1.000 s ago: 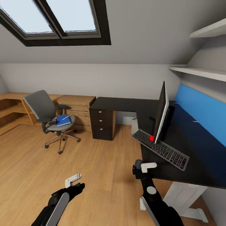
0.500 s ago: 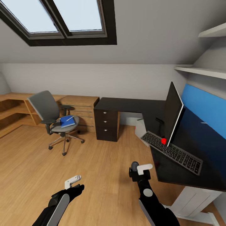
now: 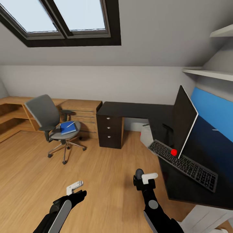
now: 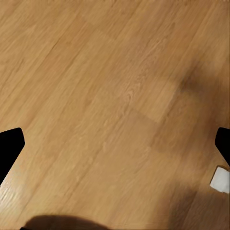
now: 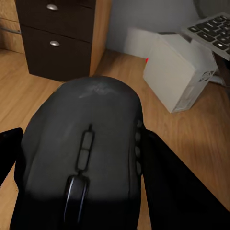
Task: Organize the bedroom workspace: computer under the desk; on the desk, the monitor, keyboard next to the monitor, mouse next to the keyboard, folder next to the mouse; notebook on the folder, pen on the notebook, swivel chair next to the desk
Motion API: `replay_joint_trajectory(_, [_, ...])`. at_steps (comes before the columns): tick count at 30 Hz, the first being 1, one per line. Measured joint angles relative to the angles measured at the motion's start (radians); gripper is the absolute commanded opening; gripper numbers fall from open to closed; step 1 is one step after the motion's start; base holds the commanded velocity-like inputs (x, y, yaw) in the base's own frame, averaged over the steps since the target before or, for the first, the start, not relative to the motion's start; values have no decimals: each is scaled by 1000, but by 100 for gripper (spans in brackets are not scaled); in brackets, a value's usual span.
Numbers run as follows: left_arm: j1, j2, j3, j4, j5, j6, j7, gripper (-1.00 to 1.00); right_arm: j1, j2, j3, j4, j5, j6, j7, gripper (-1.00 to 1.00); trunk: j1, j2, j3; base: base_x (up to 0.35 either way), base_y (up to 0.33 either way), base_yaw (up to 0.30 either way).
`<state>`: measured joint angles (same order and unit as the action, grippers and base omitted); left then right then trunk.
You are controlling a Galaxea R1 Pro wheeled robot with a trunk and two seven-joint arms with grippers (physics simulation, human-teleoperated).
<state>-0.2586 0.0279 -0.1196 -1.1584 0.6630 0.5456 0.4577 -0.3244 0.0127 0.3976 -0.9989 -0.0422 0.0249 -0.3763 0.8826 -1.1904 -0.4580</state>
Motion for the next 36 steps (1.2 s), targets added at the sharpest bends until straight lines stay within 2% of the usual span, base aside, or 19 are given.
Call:
replay_joint_trajectory(28, [0, 0, 2, 1, 6, 0, -3, 100, 0, 0, 12, 11, 0, -4, 1, -100, 0, 0, 0, 280, 215, 0])
replay_joint_trajectory(29, [0, 0, 1, 3, 7, 0, -3, 100, 0, 0, 15, 33, 1, -14, 1, -100, 0, 0, 0, 265, 236, 0])
replay_joint_trajectory(31, [0, 0, 0, 10, 7, 0, -3, 100, -1, 2, 22, 143, 24, -131, 4, -100, 0, 0, 0, 265, 236, 0])
replay_joint_trajectory(32, [0, 0, 0, 10, 6, 0, -3, 100, -2, 4, 22, 167, 30, -154, 4, -100, 0, 0, 0, 265, 236, 0])
replay_joint_trajectory(36, [0, 0, -1, 12, 6, 0, -3, 100, -38, 37, 20, 387, 48, -239, 8, -100, 0, 0, 0, 265, 236, 0])
